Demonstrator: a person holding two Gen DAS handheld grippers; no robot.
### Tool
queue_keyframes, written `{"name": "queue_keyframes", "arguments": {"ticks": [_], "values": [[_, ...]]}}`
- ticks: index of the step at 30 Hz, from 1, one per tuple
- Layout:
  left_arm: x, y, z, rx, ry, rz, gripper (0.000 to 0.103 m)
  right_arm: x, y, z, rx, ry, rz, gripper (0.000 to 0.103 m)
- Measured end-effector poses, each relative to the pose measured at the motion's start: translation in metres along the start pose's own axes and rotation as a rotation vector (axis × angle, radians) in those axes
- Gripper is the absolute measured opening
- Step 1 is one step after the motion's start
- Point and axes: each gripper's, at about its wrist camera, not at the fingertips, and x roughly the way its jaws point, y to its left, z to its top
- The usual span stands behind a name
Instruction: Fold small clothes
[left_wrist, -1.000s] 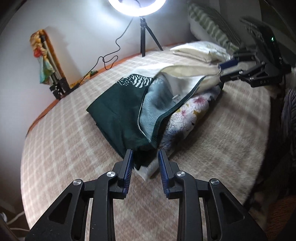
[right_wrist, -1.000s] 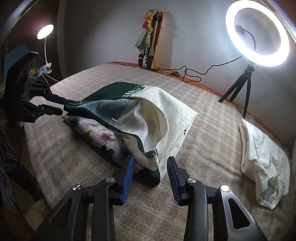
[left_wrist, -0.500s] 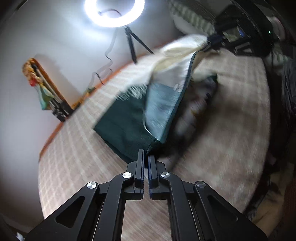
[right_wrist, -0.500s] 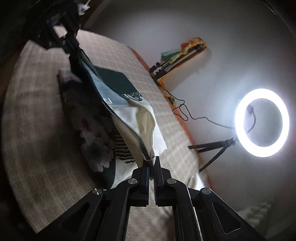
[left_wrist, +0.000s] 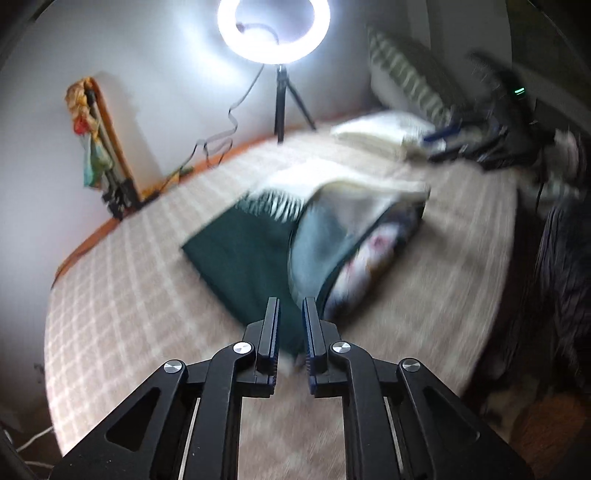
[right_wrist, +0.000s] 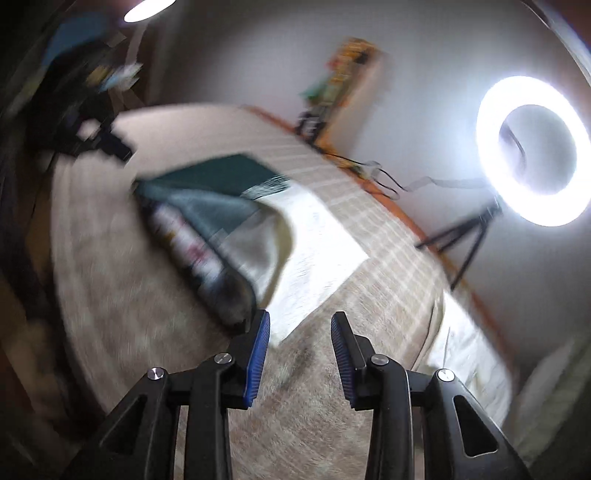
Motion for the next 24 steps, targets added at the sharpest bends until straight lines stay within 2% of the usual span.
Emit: {"name": "queue_keyframes", "arguments": {"ticks": [4,6,8,10,11,15,21,22,23,24], "values": [[0.022,-0.025,0.019,0.093,0.009,-0.03,0.017,0.029,-0.042,-0.013,0.398,0.068,0.11,0.037],[0.033,-0.03,0.023,0.11,0.026,-0.037,0.017,0.04,-0.056,-0.026,0.565,0.078,0.174,0.038],[0.048,-0.031,0.026,0.104,0.05,-0.056,0.017,0.053,-0.071,-0.043,0.767,0.078,0.275,0.038],[0.064,-0.033,0.027,0.118,0.101,-0.08,0.021,0.067,-0.081,-0.06,0.925,0.098,0.362,0.039],[0.066,-0.034,0.026,0.135,0.11,-0.075,0.023,0.071,-0.081,-0.064,0.962,0.107,0.39,0.039],[0.081,-0.046,0.021,0.213,0.155,-0.052,0.024,0.081,-0.078,-0.064,0.999,0.097,0.451,0.036],[0.1,-0.048,0.016,0.225,0.205,0.009,0.024,0.09,-0.064,-0.044,0.915,0.114,0.465,0.024],[0.101,-0.048,0.016,0.226,0.2,0.008,0.024,0.093,-0.061,-0.041,0.902,0.118,0.464,0.019],[0.101,-0.048,0.016,0.231,0.193,0.007,0.02,0.094,-0.059,-0.038,0.887,0.122,0.457,0.012],[0.1,-0.048,0.016,0.232,0.19,-0.004,0.006,0.094,-0.057,-0.036,0.873,0.127,0.447,0.008]]}}
